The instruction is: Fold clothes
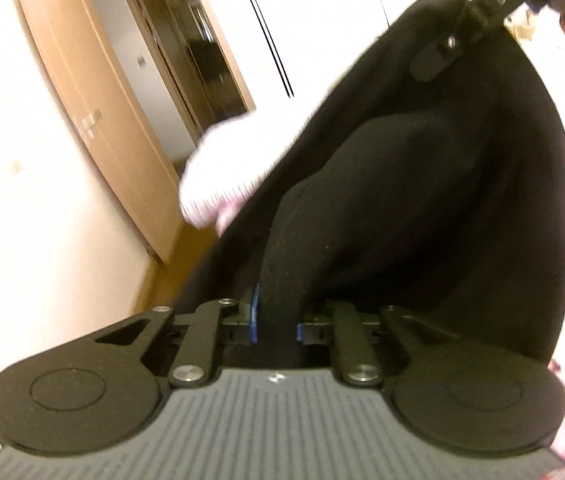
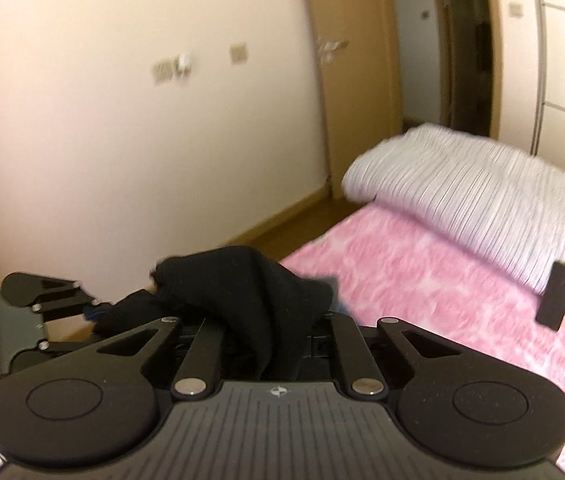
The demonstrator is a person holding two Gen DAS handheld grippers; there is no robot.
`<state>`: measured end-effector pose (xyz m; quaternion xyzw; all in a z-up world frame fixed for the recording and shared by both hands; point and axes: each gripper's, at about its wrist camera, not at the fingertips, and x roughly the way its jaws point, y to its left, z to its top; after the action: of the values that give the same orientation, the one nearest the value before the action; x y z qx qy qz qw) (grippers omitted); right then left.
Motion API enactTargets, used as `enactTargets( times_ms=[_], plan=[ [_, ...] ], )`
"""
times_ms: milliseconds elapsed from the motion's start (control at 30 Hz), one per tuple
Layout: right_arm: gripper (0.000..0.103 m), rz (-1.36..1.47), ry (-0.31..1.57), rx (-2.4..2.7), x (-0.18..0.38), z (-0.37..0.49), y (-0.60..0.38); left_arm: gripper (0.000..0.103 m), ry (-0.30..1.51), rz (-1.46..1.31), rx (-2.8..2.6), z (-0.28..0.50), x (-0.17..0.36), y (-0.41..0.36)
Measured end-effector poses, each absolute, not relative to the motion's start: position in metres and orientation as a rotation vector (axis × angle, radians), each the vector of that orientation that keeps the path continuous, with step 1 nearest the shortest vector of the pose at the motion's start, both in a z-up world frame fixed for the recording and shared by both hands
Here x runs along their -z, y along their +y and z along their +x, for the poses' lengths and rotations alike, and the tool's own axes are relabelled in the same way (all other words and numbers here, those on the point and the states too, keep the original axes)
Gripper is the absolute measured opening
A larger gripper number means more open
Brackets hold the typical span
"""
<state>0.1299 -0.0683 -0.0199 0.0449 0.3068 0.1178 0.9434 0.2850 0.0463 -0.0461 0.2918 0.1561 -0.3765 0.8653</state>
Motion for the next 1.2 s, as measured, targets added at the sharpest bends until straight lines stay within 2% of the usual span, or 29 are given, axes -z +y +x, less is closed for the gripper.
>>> enactTargets(
  times_ms=[200,333,533,633,733,900,1067,1200],
  plan=[
    [0.010,0.133,0.468,-0.147,-0.030,0.096,-0.124,0.009,0.175,0.617,0.833,0.251,-0.010,-0.006],
    [0.010,0.162,0.409,-0.031,-0.050,0.048,-0.186,0.009,0.103,0.621,0.934,0.227,-0.028,-0.064],
    [0.010,0.228,0.359,0.202,-0.049,-0.061,-0.300,0.009,0.046,0.642,1.157,0.133,-0.025,-0.176],
    [0.010,0.248,0.331,0.324,-0.044,-0.132,-0.358,0.009,0.094,0.671,1.265,0.071,0.007,-0.234],
    [0.010,0.266,0.336,0.428,-0.024,-0.200,-0.412,0.008,0.149,0.700,1.371,0.008,0.041,-0.291],
    [0.011,0.378,0.470,0.599,0.044,-0.308,-0.494,0.008,0.296,0.774,1.547,-0.099,0.118,-0.375],
    [0.012,0.655,0.677,0.824,0.135,-0.431,-0.557,0.007,0.352,0.859,1.685,-0.129,0.161,-0.406],
    [0.012,0.769,0.759,0.858,0.171,-0.487,-0.554,0.007,0.378,0.918,1.771,-0.148,0.184,-0.435]
  ],
)
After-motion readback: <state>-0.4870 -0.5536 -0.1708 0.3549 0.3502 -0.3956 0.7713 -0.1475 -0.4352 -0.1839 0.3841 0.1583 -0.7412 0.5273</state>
